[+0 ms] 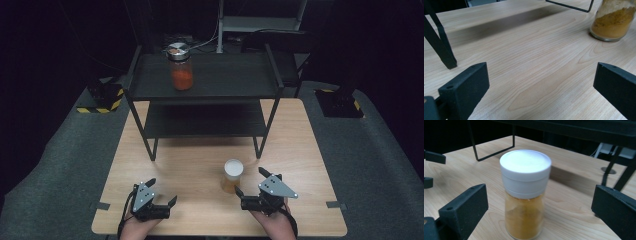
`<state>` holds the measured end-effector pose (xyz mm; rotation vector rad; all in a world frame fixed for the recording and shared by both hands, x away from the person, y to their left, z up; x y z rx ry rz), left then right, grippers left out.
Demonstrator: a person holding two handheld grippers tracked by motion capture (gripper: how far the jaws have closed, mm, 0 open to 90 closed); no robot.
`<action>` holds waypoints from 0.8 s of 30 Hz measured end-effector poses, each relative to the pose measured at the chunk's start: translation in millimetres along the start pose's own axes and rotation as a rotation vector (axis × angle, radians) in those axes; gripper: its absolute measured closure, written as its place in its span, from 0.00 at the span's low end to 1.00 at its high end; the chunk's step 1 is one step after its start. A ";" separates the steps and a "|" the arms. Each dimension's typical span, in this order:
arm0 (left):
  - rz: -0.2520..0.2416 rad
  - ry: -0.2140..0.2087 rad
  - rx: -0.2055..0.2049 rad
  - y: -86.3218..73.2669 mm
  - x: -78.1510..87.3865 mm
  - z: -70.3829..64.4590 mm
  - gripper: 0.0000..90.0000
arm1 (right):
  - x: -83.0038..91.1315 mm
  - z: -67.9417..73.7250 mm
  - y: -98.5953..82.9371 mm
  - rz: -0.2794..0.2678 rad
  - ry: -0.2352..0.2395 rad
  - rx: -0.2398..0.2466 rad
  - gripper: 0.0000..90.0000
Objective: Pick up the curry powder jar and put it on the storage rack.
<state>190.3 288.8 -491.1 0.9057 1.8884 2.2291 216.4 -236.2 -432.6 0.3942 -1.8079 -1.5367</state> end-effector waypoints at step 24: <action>-0.003 -0.003 0.006 -0.9 0.9 1.1 0.01 | -37.4 -15.5 -3.7 -0.029 0.091 -0.068 0.31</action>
Point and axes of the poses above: each handheld gripper's, and its own axes: x roughly backward along the jaws, y roughly out of its top, z roughly to its left, the point moved 1 cm from there along -x, roughly forward along the jaws, and after that the axes turned 5 degrees about y, right-handed, at the moved point
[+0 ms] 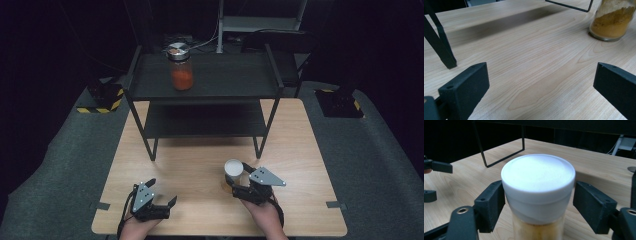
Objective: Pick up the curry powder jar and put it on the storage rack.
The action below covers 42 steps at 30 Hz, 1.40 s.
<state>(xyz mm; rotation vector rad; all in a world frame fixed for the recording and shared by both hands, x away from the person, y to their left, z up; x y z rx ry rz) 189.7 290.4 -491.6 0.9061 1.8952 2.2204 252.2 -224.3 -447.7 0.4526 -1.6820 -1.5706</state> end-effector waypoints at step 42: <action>-0.013 -0.018 0.011 -2.4 0.9 4.0 0.00 | 42.7 5.5 33.1 -0.088 -0.019 0.037 0.37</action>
Point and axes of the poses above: each handheld gripper's, and its own axes: x roughly backward along the jaws, y roughly out of its top, z roughly to its left, the point moved 1 cm from there along -x, roughly forward along the jaws, and after that the axes turned 5 degrees about y, right-handed, at the moved point
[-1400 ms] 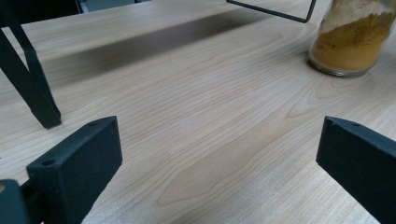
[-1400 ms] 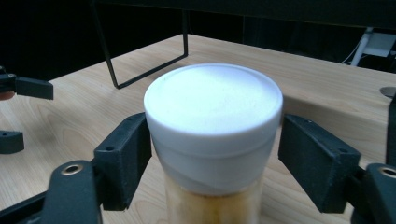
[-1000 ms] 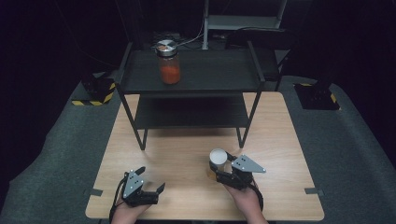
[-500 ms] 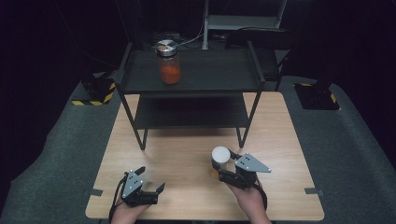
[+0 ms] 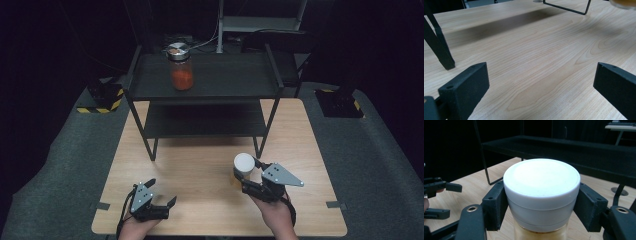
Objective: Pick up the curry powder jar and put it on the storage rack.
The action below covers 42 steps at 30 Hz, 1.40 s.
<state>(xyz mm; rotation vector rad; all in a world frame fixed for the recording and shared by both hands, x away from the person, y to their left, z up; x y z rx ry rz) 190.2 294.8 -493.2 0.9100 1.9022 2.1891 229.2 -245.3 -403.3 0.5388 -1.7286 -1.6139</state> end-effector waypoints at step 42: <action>0.013 -0.013 0.003 1.1 1.0 2.8 0.01 | 24.7 -0.9 91.5 -0.133 -0.009 0.027 0.37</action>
Point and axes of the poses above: each handheld gripper's, and its own axes: x roughly backward along the jaws, y roughly out of its top, z roughly to its left, the point moved 1 cm from there along -x, roughly forward along the jaws, and after that the axes turned 5 degrees about y, right-handed, at the moved point
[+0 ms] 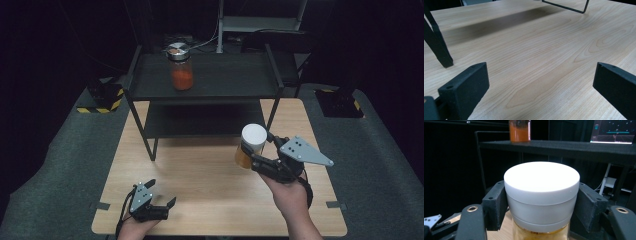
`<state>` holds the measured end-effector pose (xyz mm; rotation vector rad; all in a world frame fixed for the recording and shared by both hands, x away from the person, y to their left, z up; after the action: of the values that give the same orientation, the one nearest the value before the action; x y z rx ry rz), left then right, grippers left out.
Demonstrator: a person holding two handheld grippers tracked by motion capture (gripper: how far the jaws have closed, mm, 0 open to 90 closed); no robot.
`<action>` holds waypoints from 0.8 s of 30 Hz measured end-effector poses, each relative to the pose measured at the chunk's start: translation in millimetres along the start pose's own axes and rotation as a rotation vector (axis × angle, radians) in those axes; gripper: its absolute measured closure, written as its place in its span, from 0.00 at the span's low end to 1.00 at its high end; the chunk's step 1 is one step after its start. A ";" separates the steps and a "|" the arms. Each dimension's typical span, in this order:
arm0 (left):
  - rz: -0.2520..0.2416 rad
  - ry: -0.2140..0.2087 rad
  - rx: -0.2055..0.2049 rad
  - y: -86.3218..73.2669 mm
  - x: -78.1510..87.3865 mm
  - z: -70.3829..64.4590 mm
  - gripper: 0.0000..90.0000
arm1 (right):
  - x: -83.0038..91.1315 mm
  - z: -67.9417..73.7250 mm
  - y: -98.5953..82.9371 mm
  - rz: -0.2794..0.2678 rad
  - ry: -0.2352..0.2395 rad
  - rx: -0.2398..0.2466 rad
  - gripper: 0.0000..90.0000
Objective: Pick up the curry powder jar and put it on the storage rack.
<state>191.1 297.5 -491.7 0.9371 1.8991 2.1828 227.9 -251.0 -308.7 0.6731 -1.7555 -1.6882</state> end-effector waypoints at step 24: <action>-0.003 0.001 -0.002 -0.6 0.4 -0.3 0.01 | -10.2 -1.6 51.2 -0.074 -0.028 0.011 0.37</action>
<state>190.5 297.5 -492.1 0.9321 1.8966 2.1832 238.5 -241.7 -258.4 0.7313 -1.7797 -1.7467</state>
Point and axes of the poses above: each handheld gripper's, and its own axes: x roughly backward along the jaws, y roughly out of its top, z roughly to its left, the point moved 1 cm from there along -x, roughly forward along the jaws, and after that the axes turned 5 degrees about y, right-handed, at the moved point
